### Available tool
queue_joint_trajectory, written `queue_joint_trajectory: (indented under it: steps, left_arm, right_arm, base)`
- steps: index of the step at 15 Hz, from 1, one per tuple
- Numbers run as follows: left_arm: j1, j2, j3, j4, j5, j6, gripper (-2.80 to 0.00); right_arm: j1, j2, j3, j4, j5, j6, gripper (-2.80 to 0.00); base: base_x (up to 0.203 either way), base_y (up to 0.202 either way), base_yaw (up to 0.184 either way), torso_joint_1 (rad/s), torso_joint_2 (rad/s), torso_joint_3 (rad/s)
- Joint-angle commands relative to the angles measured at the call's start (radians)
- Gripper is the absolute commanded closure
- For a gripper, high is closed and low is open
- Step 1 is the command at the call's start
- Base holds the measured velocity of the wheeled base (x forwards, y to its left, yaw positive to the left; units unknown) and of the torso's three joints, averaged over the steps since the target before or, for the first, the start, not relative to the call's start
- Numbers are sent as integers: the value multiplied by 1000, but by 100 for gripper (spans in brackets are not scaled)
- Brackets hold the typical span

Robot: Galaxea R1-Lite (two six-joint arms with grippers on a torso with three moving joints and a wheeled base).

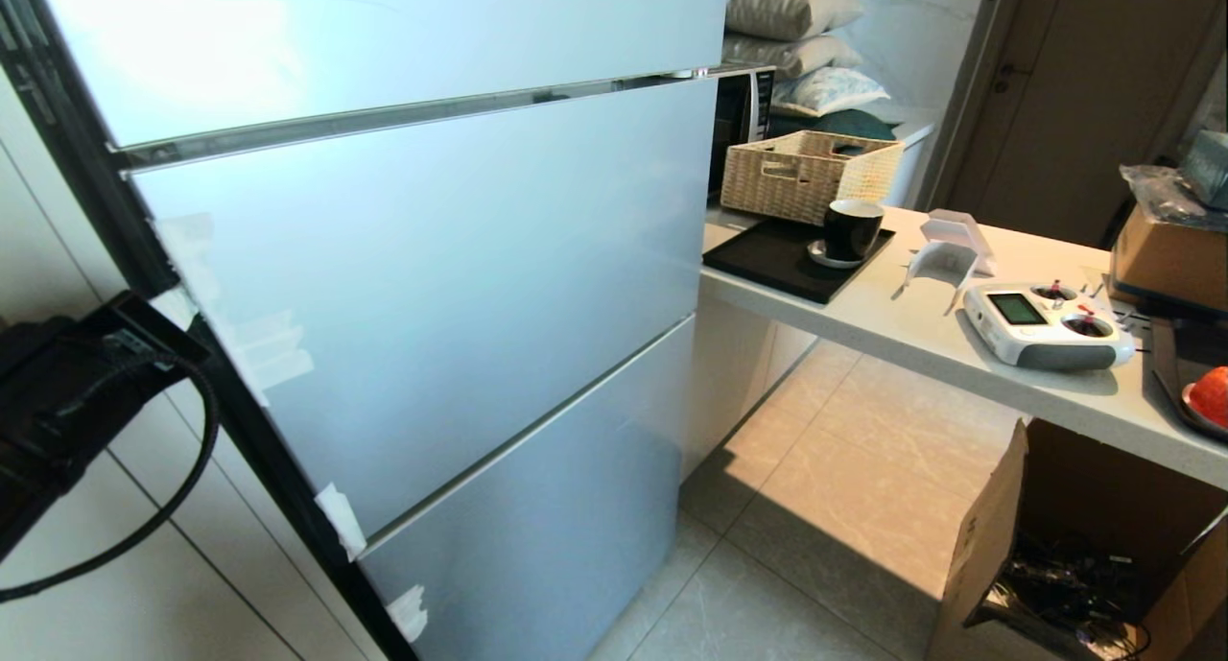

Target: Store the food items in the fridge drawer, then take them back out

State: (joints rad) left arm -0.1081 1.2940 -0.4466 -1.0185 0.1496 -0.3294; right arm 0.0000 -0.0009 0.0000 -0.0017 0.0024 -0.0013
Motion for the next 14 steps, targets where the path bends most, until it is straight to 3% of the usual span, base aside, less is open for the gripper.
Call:
queue_joint_trajectory:
  steps: [1,6,14]
  left_arm:
    - [-59,1,11,-2,-3,-10,0]
    - [-67,-21,23,0,-49,-8,0]
    - [-160,-101,82,2,-110,-2,0]
  right_arm:
    - [0,1,0,0,1,0,0]
    - [0,1,0,0,1,0,0]
    - [0,1,0,0,1,0,0]
  base:
    - [0,0,0,0,0,0]
    - [0,0,0,0,0,0]
    - [0,0,0,0,0,0]
